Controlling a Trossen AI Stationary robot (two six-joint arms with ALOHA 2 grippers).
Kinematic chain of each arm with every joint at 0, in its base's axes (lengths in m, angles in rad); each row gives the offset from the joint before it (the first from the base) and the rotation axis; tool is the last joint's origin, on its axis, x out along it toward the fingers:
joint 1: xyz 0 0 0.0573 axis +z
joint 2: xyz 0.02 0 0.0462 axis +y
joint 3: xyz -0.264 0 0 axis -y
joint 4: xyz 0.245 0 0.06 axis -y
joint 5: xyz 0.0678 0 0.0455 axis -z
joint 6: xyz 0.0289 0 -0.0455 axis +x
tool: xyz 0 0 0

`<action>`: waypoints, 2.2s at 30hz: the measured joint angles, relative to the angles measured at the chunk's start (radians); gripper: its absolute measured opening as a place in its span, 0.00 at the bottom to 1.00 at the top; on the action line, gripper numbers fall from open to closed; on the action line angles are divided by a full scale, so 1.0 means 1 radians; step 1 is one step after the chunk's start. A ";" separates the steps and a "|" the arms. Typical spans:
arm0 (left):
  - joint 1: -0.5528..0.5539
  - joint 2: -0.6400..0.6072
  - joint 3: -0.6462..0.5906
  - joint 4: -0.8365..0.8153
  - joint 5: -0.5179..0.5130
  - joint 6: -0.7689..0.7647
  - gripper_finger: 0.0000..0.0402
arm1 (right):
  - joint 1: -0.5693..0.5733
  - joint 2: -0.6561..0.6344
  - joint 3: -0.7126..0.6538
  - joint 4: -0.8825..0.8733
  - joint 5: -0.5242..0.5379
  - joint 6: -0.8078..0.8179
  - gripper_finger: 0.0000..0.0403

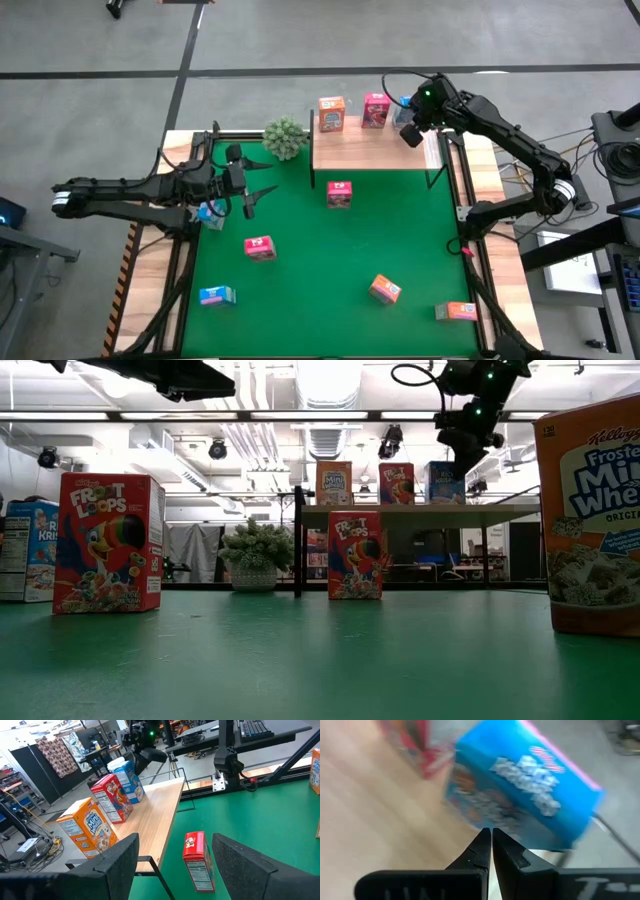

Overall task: Stack cereal on shelf
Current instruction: Put the right blue cereal box on the shelf

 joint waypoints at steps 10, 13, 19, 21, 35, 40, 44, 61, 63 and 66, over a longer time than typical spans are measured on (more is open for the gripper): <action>0.000 0.004 0.000 -0.001 0.000 0.000 0.59 | 0.023 -0.009 -0.001 0.007 -0.165 0.043 0.02; 0.000 0.006 0.000 0.000 0.000 0.000 0.59 | 0.055 -0.030 -0.001 0.007 -0.187 0.073 0.02; 0.000 0.006 0.000 0.001 0.000 -0.014 0.59 | 0.150 -0.071 -0.005 0.046 -0.188 0.114 0.02; 0.000 0.006 0.000 0.002 0.000 -0.024 0.58 | 0.178 -0.075 -0.015 0.071 -0.163 0.118 0.02; 0.000 0.006 0.000 0.002 0.000 -0.052 0.59 | 0.160 -0.023 -0.182 0.189 0.092 0.072 0.02; 0.000 0.006 0.000 0.000 0.000 -0.049 0.58 | 0.143 -0.022 -0.224 0.296 0.091 0.047 0.02; 0.000 0.006 0.000 -0.002 0.000 -0.045 0.59 | 0.134 -0.022 -0.225 0.310 0.092 0.043 0.02; 0.000 0.006 0.000 -0.001 0.000 -0.037 0.58 | 0.115 -0.022 -0.222 0.327 0.092 0.035 0.02; 0.000 0.006 0.000 0.000 0.000 -0.037 0.59 | 0.115 -0.022 -0.222 0.330 0.092 0.029 0.02; 0.000 0.006 0.000 0.001 0.000 -0.037 0.59 | 0.115 -0.022 -0.223 0.344 0.092 0.022 0.02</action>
